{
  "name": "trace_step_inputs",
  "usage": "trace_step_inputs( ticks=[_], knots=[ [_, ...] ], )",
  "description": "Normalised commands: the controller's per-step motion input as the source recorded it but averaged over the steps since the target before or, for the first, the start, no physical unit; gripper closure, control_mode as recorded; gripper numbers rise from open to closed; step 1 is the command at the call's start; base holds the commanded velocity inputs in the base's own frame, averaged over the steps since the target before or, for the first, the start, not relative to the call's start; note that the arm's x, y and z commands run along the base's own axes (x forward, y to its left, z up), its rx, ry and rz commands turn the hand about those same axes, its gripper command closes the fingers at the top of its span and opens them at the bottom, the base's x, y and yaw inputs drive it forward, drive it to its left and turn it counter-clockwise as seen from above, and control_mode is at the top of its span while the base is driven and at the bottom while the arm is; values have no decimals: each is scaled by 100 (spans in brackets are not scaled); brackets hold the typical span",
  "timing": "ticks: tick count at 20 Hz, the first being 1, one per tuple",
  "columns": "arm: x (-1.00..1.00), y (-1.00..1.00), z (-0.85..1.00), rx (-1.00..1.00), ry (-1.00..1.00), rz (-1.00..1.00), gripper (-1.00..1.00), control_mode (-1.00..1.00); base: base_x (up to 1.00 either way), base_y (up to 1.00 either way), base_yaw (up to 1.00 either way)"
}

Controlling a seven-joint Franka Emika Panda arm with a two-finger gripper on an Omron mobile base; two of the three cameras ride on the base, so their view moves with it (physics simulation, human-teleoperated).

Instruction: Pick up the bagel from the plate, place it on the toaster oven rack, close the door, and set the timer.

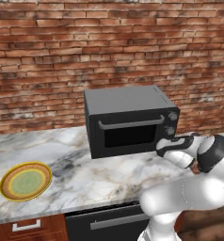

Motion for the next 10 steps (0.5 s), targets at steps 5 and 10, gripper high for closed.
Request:
trace_step_inputs(
  ticks=[5, 10],
  knots=[
    [1, -62, 62, 36, -3, 0, 100, -100, 0, 0, 0],
    [4, -59, 61, 35, -1, 0, 100, -100, 0, 0, 0]
  ],
)
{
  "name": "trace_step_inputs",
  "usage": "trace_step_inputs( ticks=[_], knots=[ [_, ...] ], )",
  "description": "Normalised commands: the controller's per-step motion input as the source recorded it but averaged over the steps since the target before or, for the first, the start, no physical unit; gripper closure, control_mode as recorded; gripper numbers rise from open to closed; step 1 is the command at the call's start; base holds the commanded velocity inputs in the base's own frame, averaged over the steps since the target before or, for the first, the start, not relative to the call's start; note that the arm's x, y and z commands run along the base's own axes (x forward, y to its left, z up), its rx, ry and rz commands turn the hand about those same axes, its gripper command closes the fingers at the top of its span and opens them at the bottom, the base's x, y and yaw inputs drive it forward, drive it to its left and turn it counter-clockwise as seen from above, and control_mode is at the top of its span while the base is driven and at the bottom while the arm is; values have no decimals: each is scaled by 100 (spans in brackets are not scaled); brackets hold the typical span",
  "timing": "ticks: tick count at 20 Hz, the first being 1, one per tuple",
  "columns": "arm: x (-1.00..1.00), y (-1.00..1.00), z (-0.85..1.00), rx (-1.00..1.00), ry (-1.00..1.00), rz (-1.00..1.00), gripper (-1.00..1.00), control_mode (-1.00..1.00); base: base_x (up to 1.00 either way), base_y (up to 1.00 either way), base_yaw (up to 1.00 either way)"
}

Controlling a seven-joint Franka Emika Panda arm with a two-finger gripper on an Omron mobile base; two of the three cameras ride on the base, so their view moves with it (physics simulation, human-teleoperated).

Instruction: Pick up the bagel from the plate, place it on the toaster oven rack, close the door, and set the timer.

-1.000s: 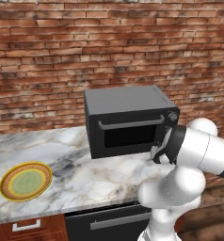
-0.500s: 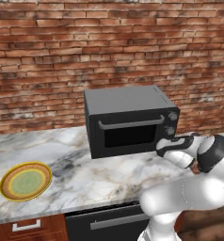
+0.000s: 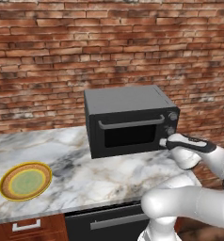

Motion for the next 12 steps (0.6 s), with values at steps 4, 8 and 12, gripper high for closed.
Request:
trace_step_inputs(
  ticks=[4, 8, 12],
  knots=[
    [7, -59, 62, 35, 0, 0, 100, -100, 0, 0, 0],
    [7, -63, 58, 33, 0, 0, 100, -100, 0, 0, 0],
    [9, -69, 48, 29, 0, 0, 100, -100, 0, 0, 0]
  ],
)
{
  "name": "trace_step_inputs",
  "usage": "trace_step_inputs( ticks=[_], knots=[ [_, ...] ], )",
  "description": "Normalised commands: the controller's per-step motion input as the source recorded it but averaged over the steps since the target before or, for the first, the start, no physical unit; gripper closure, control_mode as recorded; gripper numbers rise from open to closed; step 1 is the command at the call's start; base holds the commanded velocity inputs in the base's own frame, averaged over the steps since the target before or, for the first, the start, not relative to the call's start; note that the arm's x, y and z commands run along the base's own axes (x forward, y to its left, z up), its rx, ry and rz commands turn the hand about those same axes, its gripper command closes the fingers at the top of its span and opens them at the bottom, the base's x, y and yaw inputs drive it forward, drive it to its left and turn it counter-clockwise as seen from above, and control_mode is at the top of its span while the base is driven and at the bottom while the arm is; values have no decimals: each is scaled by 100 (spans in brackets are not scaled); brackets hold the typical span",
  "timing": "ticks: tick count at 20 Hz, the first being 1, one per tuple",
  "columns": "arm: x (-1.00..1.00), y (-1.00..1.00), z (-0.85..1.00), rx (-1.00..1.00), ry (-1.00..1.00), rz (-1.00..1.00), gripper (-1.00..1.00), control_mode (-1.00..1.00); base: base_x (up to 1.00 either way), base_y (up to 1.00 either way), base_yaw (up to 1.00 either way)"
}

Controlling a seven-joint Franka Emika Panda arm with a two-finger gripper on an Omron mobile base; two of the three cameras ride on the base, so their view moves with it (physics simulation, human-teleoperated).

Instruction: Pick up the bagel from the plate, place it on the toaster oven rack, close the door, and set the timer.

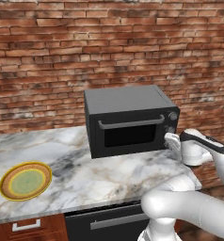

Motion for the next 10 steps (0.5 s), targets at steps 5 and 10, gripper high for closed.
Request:
trace_step_inputs(
  ticks=[5, 10],
  knots=[
    [6, -81, 36, 24, 0, 0, 100, -100, 0, 0, 0],
    [0, -88, 26, 22, 0, 0, 100, -100, 0, 0, 0]
  ],
)
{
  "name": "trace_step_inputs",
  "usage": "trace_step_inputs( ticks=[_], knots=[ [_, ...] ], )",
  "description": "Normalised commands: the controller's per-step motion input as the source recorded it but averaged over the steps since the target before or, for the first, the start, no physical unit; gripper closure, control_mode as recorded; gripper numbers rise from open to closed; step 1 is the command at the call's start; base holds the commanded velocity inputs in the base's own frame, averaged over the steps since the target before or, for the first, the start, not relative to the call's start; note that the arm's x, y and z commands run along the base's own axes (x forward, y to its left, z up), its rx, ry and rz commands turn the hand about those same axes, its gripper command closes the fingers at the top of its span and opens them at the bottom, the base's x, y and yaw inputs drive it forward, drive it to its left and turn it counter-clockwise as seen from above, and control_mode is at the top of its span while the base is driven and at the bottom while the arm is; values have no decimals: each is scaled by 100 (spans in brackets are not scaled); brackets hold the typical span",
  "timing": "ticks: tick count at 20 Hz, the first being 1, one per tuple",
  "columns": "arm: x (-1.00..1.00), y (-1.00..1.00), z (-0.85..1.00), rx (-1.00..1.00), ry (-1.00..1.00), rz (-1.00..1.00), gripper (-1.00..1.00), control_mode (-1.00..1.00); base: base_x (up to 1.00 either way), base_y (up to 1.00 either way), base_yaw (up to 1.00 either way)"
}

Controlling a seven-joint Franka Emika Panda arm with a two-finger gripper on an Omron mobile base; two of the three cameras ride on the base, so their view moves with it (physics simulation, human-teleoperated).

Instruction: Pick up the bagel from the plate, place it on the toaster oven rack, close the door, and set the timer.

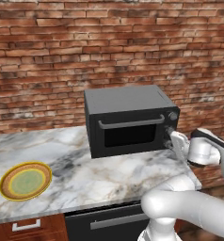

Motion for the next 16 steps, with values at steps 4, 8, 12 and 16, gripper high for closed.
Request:
trace_step_inputs(
  ticks=[4, 8, 12, 16],
  knots=[
    [0, -90, 19, 20, 0, 0, 100, -100, 0, 0, 0],
    [0, -89, 15, 20, 0, 0, 100, -100, 0, 0, 0],
    [0, -90, 10, 20, 0, 0, 100, -100, 0, 0, 0],
    [-1, -91, 1, 18, 0, -1, 100, -100, 0, 0, 0]
  ],
)
